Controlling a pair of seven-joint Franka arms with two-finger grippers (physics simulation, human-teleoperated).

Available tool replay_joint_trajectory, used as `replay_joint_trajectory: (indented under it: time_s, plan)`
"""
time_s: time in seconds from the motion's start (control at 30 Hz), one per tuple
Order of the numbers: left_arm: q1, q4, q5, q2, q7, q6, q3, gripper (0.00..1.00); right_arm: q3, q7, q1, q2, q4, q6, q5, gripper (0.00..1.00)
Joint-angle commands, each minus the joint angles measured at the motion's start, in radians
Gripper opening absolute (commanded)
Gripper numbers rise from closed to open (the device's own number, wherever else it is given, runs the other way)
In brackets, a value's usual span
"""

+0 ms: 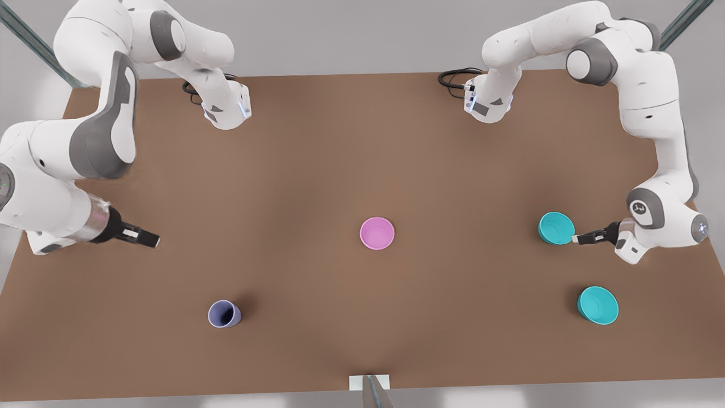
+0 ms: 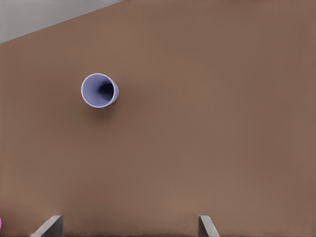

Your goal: Stack the blue bowl on the pink bowl

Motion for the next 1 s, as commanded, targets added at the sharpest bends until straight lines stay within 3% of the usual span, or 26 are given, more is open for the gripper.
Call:
replay_joint_trajectory:
  time_s: [0.0,0.07,0.13,0.23,0.27,0.3,0.33,0.37,0.4,0.63,0.7,0.8,0.9,0.97]
  plan:
    - [0.001,-0.034,-0.003,-0.004,0.469,0.080,0.001,1.00,-0.016,-0.527,-0.009,-0.027,-0.001,-0.129,-0.014,1.00]
    - [-0.005,-0.062,-0.003,-0.017,0.469,0.078,0.001,1.00,-0.016,-0.526,-0.020,-0.057,-0.007,-0.182,-0.014,1.00]
    - [-0.007,-0.085,-0.003,-0.019,0.471,0.078,0.001,1.00,-0.007,-0.535,-0.026,-0.200,-0.189,-0.041,-0.073,1.00]
    - [-0.007,-0.127,-0.003,-0.022,0.520,0.080,0.001,1.00,-0.013,-0.537,-0.020,-0.169,-0.205,-0.037,-0.067,1.00]
    - [-0.008,-0.130,-0.005,-0.022,0.520,0.080,0.001,0.93,-0.013,-0.530,-0.020,-0.169,-0.208,-0.037,-0.060,1.00]
    - [-0.008,-0.130,-0.003,-0.024,0.520,0.077,-0.001,0.63,-0.013,-0.530,-0.021,-0.166,-0.202,-0.033,-0.057,1.00]
    - [-0.008,-0.131,-0.005,-0.024,0.520,0.071,-0.001,0.43,-0.013,-0.523,-0.020,-0.168,-0.200,-0.037,-0.056,1.00]
    - [-0.008,-0.131,-0.005,-0.024,0.520,0.071,-0.003,0.29,-0.016,-0.523,-0.032,-0.162,-0.211,-0.039,-0.038,1.00]
    - [-0.008,-0.131,-0.012,-0.022,0.517,0.069,-0.003,0.21,-0.017,-0.526,-0.060,-0.160,-0.206,-0.085,0.048,1.00]
    - [-0.013,-0.120,-0.066,-0.028,0.484,0.033,-0.009,0.21,-0.010,-0.524,-0.054,-0.140,-0.168,-0.070,0.016,1.00]
    - [-0.066,-0.113,-0.066,-0.094,0.357,-0.003,-0.012,0.21,-0.010,-0.524,-0.047,-0.139,-0.168,-0.070,0.007,1.00]
    - [-0.246,-0.009,-0.065,-0.123,-0.141,-0.021,-0.082,0.21,-0.008,-0.523,-0.026,-0.129,-0.166,-0.070,-0.030,1.00]
    - [-0.566,0.143,-0.054,-0.045,-0.649,-0.023,-0.081,0.21,-0.008,-0.517,-0.026,-0.128,-0.166,-0.070,-0.028,1.00]
    - [-0.672,0.287,-0.060,0.028,-0.852,-0.053,-0.081,0.21,-0.008,-0.515,-0.026,-0.128,-0.169,-0.071,-0.030,1.00]
